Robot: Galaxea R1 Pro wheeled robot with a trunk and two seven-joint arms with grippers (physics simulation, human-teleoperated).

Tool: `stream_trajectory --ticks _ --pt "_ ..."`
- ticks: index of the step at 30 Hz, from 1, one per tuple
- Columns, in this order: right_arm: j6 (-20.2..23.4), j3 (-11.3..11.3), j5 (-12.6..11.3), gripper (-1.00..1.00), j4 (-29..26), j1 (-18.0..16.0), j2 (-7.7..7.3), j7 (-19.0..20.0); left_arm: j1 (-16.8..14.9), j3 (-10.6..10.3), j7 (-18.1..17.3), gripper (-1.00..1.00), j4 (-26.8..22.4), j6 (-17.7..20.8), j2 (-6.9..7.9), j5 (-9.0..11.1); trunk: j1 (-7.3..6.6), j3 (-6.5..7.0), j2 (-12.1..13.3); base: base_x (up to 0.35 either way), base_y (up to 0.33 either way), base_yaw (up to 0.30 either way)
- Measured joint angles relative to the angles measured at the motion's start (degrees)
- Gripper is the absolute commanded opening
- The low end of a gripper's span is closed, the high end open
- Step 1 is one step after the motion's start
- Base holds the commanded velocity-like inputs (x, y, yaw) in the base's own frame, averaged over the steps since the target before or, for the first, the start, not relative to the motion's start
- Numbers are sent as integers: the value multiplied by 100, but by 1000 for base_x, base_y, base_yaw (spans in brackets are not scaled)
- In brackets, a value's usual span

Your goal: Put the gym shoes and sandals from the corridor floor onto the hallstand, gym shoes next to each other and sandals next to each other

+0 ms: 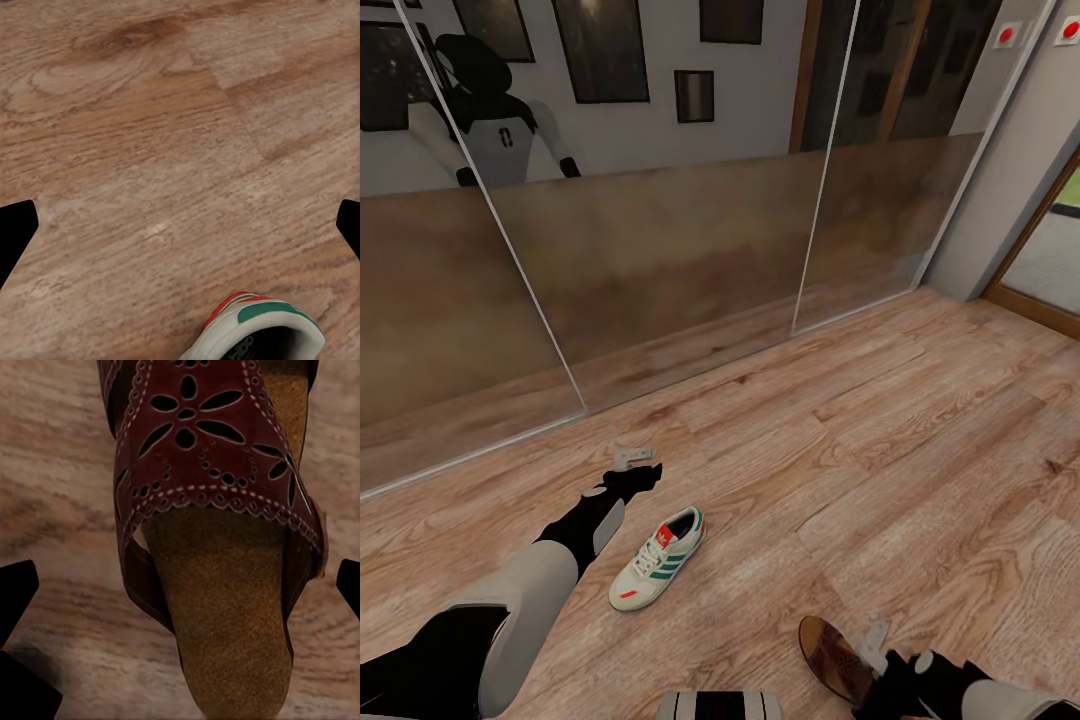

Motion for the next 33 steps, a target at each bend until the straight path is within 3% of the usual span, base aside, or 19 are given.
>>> stream_trajectory --ticks 13,33 --pt "60 3 0 100 2 146 -3 -107 0 0 0 100 0 1 0 0 0 0 0 0 0 0" --pt "61 7 0 100 2 157 -152 -119 0 0 0 100 0 -4 0 -1 0 0 0 0 0 0"
